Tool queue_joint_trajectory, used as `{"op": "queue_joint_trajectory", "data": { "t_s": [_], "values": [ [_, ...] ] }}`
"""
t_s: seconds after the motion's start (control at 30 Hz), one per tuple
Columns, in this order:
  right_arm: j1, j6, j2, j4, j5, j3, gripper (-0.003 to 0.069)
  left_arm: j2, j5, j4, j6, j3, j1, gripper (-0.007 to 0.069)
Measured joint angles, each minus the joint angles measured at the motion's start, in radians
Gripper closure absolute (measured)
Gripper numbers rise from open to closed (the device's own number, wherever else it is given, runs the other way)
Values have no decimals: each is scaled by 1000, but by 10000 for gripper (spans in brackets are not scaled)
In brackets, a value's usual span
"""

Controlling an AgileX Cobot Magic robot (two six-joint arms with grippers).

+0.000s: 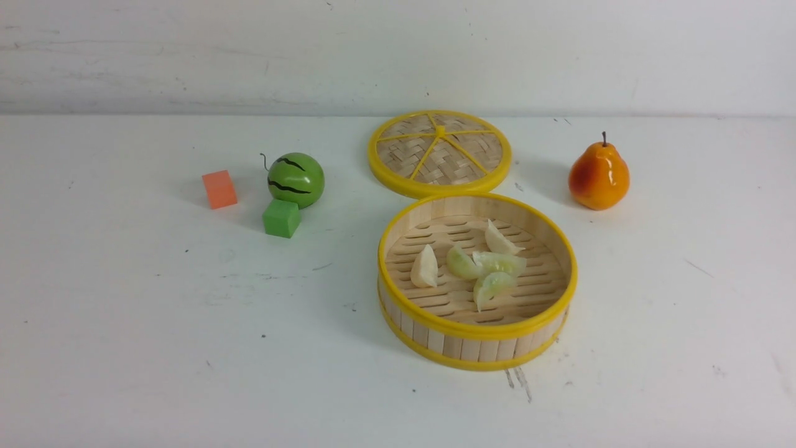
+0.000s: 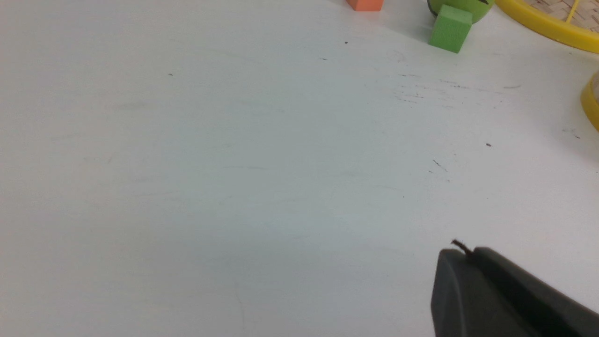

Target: Put the dumplings into the steamer on the white table.

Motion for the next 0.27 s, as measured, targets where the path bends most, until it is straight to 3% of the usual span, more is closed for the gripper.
{"op": "queue_joint_trajectory", "data": {
  "t_s": [0.27],
  "values": [
    [0,0,0,0,0,0,555,0,0,0,0,0,0,620]
  ]
}}
